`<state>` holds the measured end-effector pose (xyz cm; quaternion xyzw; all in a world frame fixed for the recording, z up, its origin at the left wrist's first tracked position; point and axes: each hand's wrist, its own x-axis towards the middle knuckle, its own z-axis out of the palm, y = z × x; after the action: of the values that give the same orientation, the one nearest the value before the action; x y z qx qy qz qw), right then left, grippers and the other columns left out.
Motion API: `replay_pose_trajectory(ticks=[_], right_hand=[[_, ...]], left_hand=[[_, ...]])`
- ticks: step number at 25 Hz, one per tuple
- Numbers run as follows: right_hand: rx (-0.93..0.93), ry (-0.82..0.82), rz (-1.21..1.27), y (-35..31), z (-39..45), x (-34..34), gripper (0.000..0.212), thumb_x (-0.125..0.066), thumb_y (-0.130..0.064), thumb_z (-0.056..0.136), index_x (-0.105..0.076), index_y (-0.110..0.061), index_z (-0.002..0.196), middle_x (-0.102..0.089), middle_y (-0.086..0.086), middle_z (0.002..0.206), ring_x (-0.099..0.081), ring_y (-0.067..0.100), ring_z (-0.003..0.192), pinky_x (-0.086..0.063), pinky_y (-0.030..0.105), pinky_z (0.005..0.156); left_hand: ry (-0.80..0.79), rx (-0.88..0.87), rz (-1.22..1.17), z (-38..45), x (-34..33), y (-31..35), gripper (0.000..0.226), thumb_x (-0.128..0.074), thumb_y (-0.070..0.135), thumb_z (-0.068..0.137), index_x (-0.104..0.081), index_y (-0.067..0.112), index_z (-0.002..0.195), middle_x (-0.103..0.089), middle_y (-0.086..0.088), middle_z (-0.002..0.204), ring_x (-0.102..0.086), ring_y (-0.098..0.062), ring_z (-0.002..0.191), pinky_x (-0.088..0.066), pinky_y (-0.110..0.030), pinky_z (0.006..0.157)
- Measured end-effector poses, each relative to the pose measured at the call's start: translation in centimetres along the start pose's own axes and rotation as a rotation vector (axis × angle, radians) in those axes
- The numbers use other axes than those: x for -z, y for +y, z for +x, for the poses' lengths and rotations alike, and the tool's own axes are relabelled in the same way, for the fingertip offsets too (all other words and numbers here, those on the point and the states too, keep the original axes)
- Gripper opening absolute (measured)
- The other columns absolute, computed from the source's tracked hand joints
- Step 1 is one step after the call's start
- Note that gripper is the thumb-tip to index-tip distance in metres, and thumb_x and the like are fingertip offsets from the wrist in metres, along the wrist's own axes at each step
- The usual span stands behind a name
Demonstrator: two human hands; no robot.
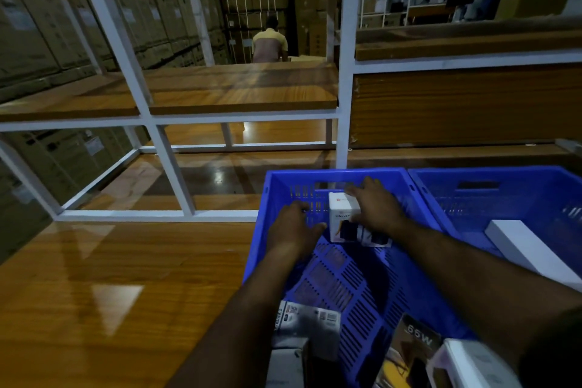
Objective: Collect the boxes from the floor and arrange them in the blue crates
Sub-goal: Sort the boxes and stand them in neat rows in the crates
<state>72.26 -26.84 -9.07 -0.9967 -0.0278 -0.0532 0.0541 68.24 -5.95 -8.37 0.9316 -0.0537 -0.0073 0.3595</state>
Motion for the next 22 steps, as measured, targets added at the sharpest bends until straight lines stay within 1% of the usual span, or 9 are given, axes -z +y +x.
replay_pose_trajectory(ticks=[3,7,9,12,14,17,19,20,22], right_hand=[[-0.018,0.034,-0.163,0.1,-0.2,-0.1,0.05,-0.076,-0.038,0.079,-0.06,-0.022,0.124,-0.046,0.01,0.127,-0.044,0.031,0.121,-0.047,0.045,0.094],[0.02,0.043,-0.189,-0.2,0.2,-0.6,0.037,-0.074,-0.026,0.082,-0.064,-0.021,0.117,-0.055,0.008,0.125,-0.049,0.028,0.118,-0.047,0.045,0.094],[-0.006,-0.013,-0.104,0.0,0.3,-0.7,0.036,-0.073,-0.026,0.083,-0.064,-0.022,0.117,-0.057,0.006,0.124,-0.05,0.027,0.118,-0.046,0.047,0.096],[-0.04,-0.056,0.042,0.6,0.3,-0.3,0.039,-0.073,-0.033,0.082,-0.065,-0.023,0.119,-0.059,0.005,0.124,-0.052,0.027,0.118,-0.048,0.048,0.096],[-0.047,0.01,0.168,0.7,-0.4,0.6,0.042,-0.072,-0.035,0.083,-0.065,-0.019,0.121,-0.064,0.007,0.122,-0.056,0.03,0.115,-0.051,0.045,0.093],[-0.069,0.15,0.423,0.8,-2.8,2.6,0.036,-0.069,-0.032,0.09,-0.066,-0.012,0.12,-0.066,0.01,0.118,-0.059,0.03,0.11,-0.051,0.042,0.093],[-0.087,0.072,0.503,0.6,-5.6,4.4,0.028,-0.065,-0.034,0.094,-0.069,-0.013,0.112,-0.069,0.008,0.112,-0.063,0.026,0.101,-0.052,0.04,0.088],[-0.079,-0.005,0.469,0.5,-7.0,5.2,0.027,-0.064,-0.037,0.095,-0.072,-0.013,0.104,-0.072,0.008,0.106,-0.066,0.024,0.093,-0.054,0.039,0.083],[-0.056,-0.173,0.374,0.0,-9.8,6.4,0.041,-0.06,-0.047,0.094,-0.073,-0.008,0.093,-0.074,0.012,0.092,-0.069,0.026,0.08,-0.056,0.041,0.075]], left_hand=[[-0.003,-0.001,0.003,-0.1,0.1,0.2,0.059,-0.073,0.042,0.088,-0.052,0.017,0.137,-0.056,-0.005,0.138,-0.058,-0.023,0.122,-0.05,-0.042,0.101],[-0.014,-0.006,0.002,-0.1,0.2,0.3,0.059,-0.073,0.041,0.088,-0.053,0.017,0.137,-0.056,-0.005,0.139,-0.059,-0.022,0.122,-0.05,-0.041,0.101],[-0.022,-0.01,0.024,-0.2,0.2,0.4,0.059,-0.073,0.041,0.088,-0.053,0.016,0.138,-0.057,-0.005,0.139,-0.06,-0.022,0.121,-0.05,-0.04,0.101],[-0.03,-0.014,0.027,-0.5,0.4,0.7,0.057,-0.073,0.04,0.088,-0.054,0.015,0.136,-0.061,-0.007,0.134,-0.062,-0.023,0.118,-0.05,-0.036,0.098],[-0.038,-0.015,0.031,-0.6,0.5,0.9,0.055,-0.073,0.038,0.088,-0.056,0.014,0.134,-0.063,-0.008,0.131,-0.064,-0.024,0.115,-0.049,-0.034,0.096],[-0.06,-0.021,0.035,-0.8,0.6,1.1,0.052,-0.072,0.038,0.089,-0.057,0.014,0.133,-0.065,-0.007,0.128,-0.064,-0.025,0.114,-0.05,-0.035,0.095],[-0.081,-0.028,0.032,-1.0,0.5,1.4,0.051,-0.071,0.038,0.09,-0.057,0.014,0.132,-0.066,-0.006,0.123,-0.063,-0.026,0.113,-0.05,-0.036,0.093],[-0.092,-0.038,0.031,-1.1,0.4,1.5,0.05,-0.071,0.039,0.09,-0.057,0.014,0.131,-0.067,-0.006,0.119,-0.063,-0.026,0.112,-0.05,-0.036,0.092],[-0.126,-0.057,0.029,-1.4,0.1,1.9,0.048,-0.071,0.039,0.091,-0.058,0.014,0.129,-0.067,-0.005,0.111,-0.064,-0.026,0.106,-0.05,-0.036,0.088]])
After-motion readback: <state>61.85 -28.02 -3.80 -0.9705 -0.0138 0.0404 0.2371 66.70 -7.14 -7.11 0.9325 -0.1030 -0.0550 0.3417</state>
